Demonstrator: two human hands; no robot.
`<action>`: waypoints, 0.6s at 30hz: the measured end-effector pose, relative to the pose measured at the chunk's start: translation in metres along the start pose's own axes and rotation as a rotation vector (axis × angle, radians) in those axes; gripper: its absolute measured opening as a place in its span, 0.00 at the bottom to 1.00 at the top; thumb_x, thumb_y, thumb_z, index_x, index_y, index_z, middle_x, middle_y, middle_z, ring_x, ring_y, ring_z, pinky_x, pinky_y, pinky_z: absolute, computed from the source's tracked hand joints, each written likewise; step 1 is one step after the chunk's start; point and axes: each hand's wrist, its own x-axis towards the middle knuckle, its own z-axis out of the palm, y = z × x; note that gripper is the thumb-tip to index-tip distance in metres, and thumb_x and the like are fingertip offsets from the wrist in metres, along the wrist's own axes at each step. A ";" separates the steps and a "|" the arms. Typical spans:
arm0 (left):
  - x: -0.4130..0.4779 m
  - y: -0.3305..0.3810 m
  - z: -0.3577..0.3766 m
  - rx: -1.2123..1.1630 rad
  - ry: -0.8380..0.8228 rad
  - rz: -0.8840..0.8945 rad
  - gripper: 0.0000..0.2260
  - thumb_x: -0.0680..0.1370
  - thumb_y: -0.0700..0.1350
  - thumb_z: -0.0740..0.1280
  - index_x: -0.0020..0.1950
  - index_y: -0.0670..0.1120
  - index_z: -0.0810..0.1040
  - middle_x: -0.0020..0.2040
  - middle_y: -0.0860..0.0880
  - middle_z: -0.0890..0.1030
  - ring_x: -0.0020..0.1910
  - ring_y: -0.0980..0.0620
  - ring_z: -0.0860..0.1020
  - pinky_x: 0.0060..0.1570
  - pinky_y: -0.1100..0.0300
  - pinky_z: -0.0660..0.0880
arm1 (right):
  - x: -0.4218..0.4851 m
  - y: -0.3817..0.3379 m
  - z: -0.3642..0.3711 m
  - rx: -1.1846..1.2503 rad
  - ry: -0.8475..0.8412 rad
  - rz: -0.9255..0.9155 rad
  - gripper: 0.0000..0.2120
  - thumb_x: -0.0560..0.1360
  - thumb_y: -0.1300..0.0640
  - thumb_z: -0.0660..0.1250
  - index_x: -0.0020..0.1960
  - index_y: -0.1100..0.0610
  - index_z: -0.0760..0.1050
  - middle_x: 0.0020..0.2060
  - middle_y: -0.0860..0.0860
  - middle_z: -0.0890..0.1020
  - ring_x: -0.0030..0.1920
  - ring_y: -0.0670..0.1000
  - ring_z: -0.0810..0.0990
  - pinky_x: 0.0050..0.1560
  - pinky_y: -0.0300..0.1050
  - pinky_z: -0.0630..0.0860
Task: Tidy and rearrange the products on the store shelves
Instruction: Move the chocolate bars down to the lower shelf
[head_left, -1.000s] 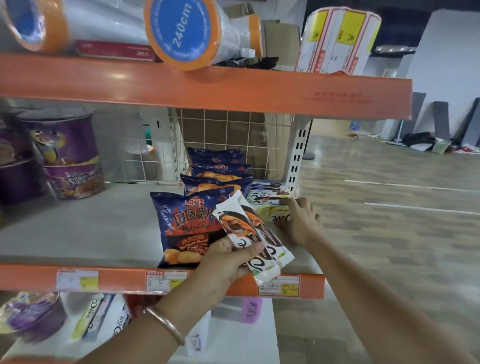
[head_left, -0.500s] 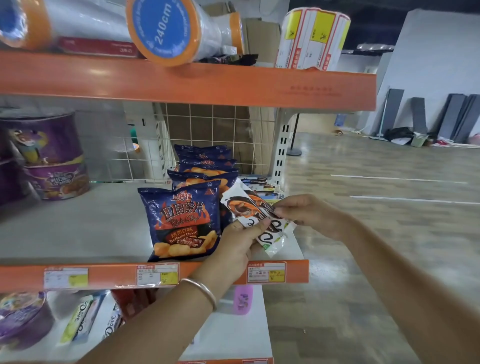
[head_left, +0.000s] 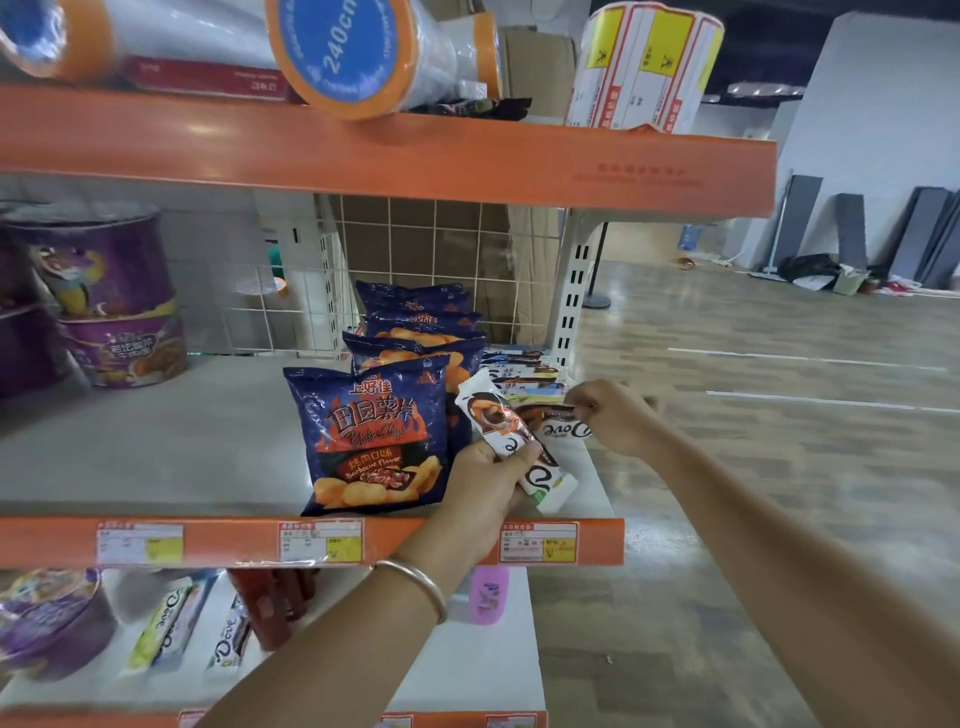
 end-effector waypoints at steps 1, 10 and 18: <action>0.000 0.000 0.000 -0.002 0.001 -0.004 0.02 0.76 0.35 0.66 0.44 0.41 0.78 0.42 0.44 0.83 0.39 0.49 0.82 0.49 0.51 0.80 | 0.002 0.001 0.004 -0.012 -0.010 0.003 0.14 0.79 0.58 0.54 0.57 0.46 0.76 0.51 0.43 0.76 0.59 0.48 0.68 0.54 0.44 0.54; 0.002 -0.003 -0.002 0.041 -0.016 0.024 0.02 0.76 0.36 0.66 0.45 0.42 0.77 0.44 0.42 0.82 0.42 0.46 0.82 0.53 0.46 0.79 | 0.007 -0.006 0.030 -0.005 0.155 -0.004 0.16 0.78 0.59 0.56 0.64 0.50 0.73 0.63 0.54 0.71 0.66 0.57 0.64 0.63 0.53 0.58; 0.000 -0.003 -0.001 0.077 0.007 0.028 0.02 0.76 0.37 0.67 0.46 0.43 0.78 0.48 0.42 0.82 0.47 0.45 0.81 0.53 0.48 0.79 | 0.003 -0.004 0.040 -0.070 0.210 0.032 0.19 0.78 0.53 0.59 0.69 0.50 0.65 0.67 0.54 0.65 0.67 0.59 0.61 0.67 0.56 0.57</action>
